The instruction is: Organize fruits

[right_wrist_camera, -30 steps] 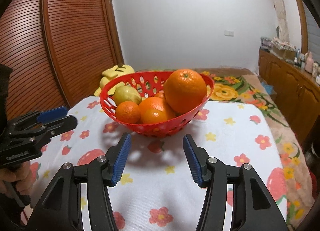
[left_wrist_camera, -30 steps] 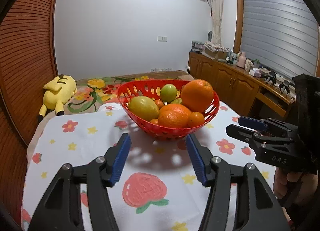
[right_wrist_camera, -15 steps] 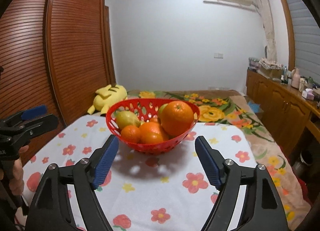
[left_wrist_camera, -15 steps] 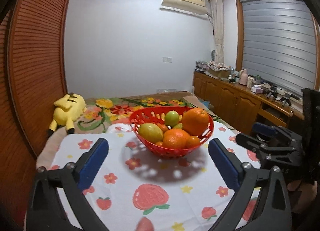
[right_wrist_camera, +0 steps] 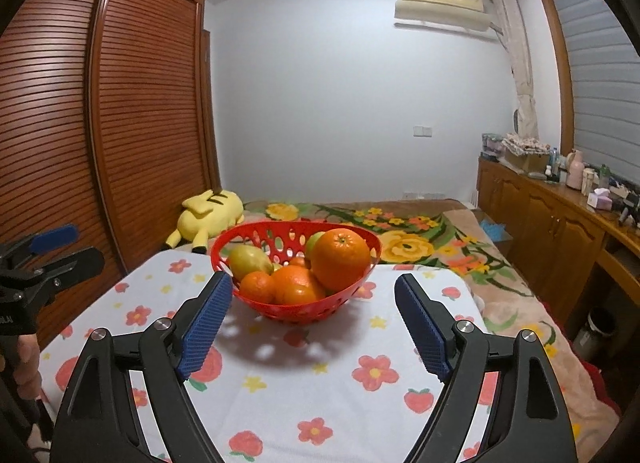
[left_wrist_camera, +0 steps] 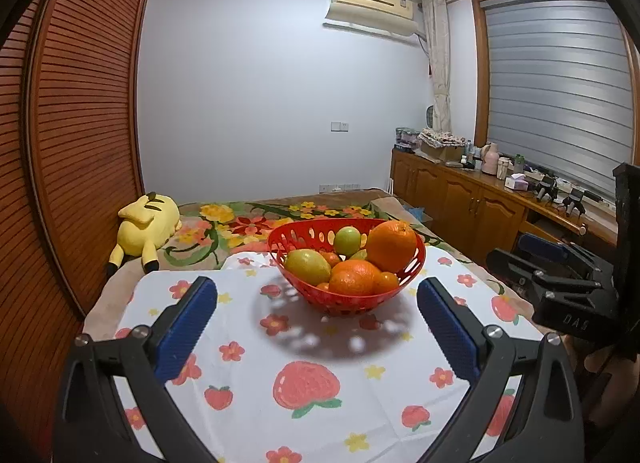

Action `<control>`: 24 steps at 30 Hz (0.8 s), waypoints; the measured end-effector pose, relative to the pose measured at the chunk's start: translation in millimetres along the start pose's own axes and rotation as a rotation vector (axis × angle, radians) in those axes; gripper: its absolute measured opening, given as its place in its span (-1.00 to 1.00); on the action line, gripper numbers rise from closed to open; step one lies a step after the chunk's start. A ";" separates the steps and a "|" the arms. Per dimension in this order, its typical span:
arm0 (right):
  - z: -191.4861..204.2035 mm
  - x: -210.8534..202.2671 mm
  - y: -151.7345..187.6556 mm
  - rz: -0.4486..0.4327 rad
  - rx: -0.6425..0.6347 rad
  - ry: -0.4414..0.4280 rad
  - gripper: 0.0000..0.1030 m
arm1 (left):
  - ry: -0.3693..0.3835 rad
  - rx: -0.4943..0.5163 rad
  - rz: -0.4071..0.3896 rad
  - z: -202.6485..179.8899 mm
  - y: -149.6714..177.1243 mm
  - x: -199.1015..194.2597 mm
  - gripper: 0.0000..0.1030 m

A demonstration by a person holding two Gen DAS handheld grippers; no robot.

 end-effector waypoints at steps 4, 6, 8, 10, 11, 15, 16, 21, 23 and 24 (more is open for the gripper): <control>1.4 -3.5 1.0 -0.004 0.006 -0.002 0.65 | -0.014 0.000 -0.002 2.7 2.1 -3.5 0.97; 0.9 -4.0 1.3 -0.005 0.007 -0.003 0.65 | -0.019 -0.004 -0.003 4.2 3.0 -4.8 0.97; 1.9 -5.0 1.5 -0.004 0.008 -0.002 0.65 | -0.024 -0.008 -0.005 6.6 2.9 -5.6 0.97; 1.8 -5.2 1.4 -0.004 0.009 -0.001 0.65 | -0.026 -0.011 -0.005 7.1 3.2 -6.6 0.97; 1.8 -6.1 1.7 -0.005 0.010 -0.002 0.65 | -0.026 -0.013 -0.005 7.6 3.2 -6.7 0.97; 1.4 -6.6 2.4 -0.002 0.008 -0.001 0.65 | -0.027 -0.012 -0.004 8.2 3.9 -7.3 0.97; 1.5 -6.8 2.4 -0.002 0.009 0.000 0.65 | -0.029 -0.012 -0.005 8.4 3.8 -7.3 0.97; 1.7 -7.2 2.8 -0.002 0.008 0.000 0.65 | -0.029 -0.011 -0.006 8.0 3.9 -7.1 0.97; 1.9 -7.5 3.1 -0.002 0.007 0.001 0.65 | -0.035 -0.009 -0.005 8.4 4.5 -6.8 0.97; 1.9 -7.3 3.2 -0.002 0.008 0.002 0.65 | -0.036 -0.009 -0.003 8.7 5.1 -6.6 0.97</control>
Point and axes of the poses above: each gripper's, at about its wrist camera, not at the fingertips, and x roughly the way its jaws point, z to its left, y to its underside, the point moved 10 cm from there along x, roughly the way its jaws point, and after that the axes turned 7 degrees about -x, right-handed, at the moved point
